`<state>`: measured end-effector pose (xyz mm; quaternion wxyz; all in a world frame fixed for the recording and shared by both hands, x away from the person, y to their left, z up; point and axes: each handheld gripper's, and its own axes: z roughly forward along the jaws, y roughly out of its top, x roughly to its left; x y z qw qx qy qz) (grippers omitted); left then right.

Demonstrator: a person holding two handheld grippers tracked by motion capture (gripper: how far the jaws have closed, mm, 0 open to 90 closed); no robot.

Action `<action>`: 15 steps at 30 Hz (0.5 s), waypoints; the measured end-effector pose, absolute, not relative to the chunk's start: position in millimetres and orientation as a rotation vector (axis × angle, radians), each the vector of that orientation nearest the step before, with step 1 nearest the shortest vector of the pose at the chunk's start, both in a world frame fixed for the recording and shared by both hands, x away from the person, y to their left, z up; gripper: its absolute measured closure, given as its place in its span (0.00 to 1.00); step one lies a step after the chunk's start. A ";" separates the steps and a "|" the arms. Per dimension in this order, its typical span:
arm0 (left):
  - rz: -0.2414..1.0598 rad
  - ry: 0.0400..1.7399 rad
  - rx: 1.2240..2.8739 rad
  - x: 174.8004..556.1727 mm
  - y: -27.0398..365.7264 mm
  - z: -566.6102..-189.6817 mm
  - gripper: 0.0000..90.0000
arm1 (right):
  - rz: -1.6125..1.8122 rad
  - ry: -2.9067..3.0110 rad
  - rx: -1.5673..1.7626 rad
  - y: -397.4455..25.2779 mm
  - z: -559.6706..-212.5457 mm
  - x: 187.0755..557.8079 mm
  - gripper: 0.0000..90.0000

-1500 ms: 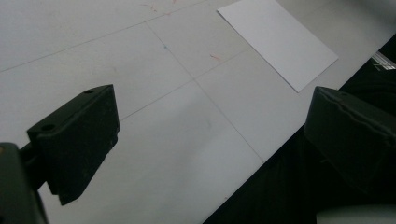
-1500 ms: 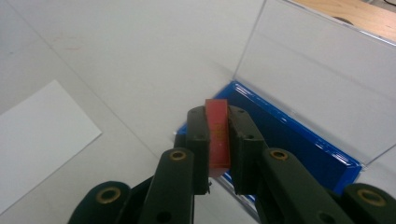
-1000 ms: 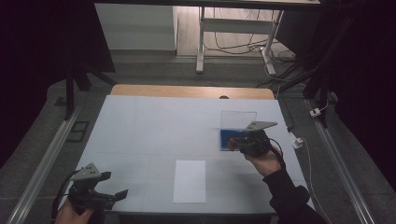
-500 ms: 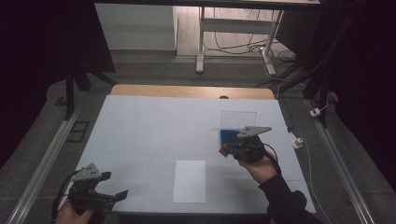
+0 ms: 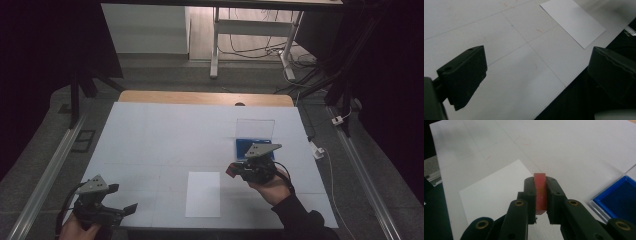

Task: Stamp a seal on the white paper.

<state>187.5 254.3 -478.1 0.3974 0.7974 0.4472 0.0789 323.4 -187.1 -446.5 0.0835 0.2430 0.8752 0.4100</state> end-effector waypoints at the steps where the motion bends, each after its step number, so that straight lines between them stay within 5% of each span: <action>1: 0.199 1.133 2.019 187.5 254.3 -478.1 0.03 | 1.220 2.615 0.724 -185.5 -447.0 322.5 0.89; 15: 0.201 1.133 2.020 187.3 254.4 -478.1 0.03 | 1.188 2.704 0.648 -154.0 -462.3 313.0 0.89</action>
